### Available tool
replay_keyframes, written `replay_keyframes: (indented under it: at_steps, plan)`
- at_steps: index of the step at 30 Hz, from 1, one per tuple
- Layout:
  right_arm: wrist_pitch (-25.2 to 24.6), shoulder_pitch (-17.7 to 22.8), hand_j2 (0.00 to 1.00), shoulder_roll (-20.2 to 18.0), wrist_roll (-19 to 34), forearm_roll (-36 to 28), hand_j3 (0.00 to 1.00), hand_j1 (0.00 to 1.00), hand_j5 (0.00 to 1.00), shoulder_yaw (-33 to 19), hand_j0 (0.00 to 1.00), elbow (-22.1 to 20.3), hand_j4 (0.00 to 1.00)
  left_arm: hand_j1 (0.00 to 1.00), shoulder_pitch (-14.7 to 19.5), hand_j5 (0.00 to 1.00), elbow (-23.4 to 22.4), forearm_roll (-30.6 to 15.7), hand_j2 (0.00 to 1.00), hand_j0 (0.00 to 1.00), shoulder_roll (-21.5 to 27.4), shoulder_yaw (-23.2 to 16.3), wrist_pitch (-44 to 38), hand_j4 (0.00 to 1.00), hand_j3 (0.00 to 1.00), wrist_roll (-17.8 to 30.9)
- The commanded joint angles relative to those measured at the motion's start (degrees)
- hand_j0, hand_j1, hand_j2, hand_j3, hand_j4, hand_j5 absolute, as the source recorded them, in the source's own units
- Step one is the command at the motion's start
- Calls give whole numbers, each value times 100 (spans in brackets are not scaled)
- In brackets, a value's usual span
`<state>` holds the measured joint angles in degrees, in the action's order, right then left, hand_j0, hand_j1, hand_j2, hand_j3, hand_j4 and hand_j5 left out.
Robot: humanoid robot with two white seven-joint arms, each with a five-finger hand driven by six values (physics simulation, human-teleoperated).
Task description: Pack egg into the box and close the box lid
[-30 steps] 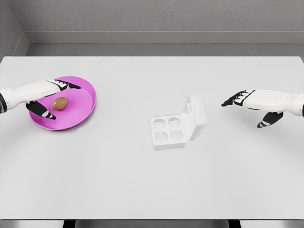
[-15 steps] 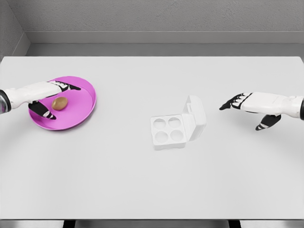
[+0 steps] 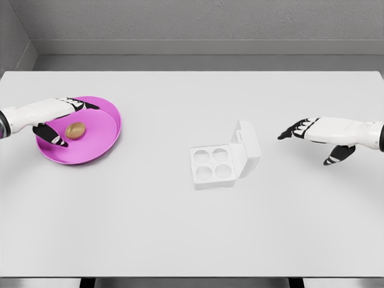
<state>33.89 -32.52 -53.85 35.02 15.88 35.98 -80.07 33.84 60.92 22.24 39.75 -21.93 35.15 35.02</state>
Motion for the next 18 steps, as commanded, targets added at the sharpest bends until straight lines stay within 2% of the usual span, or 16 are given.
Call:
replay_keyframes:
  at_steps: [1, 3, 9, 18]
  plan:
    - [-14, 0, 100, -3, -2, -32, 100, 100, 100, -4, 100, 1, 100, 100, 9, 100, -36, -9, 100, 100, -2, 4, -15, 100, 100, -2]
    - [-23, 0, 100, 6, -2, -32, 100, 100, 100, -12, 100, 9, 100, 100, 35, 100, -186, 0, 100, 100, -46, 4, -15, 100, 100, -2]
    - [-14, 26, 100, 6, -2, -24, 100, 100, 100, -30, 100, -175, 100, 100, 35, 100, -186, -9, 100, 100, -55, -4, -15, 100, 100, -2]
    - [-23, 9, 100, -12, -2, -24, 100, 100, 100, -144, 100, -149, 100, 100, 35, 100, -309, -18, 100, 100, -55, 4, -15, 100, 100, -2]
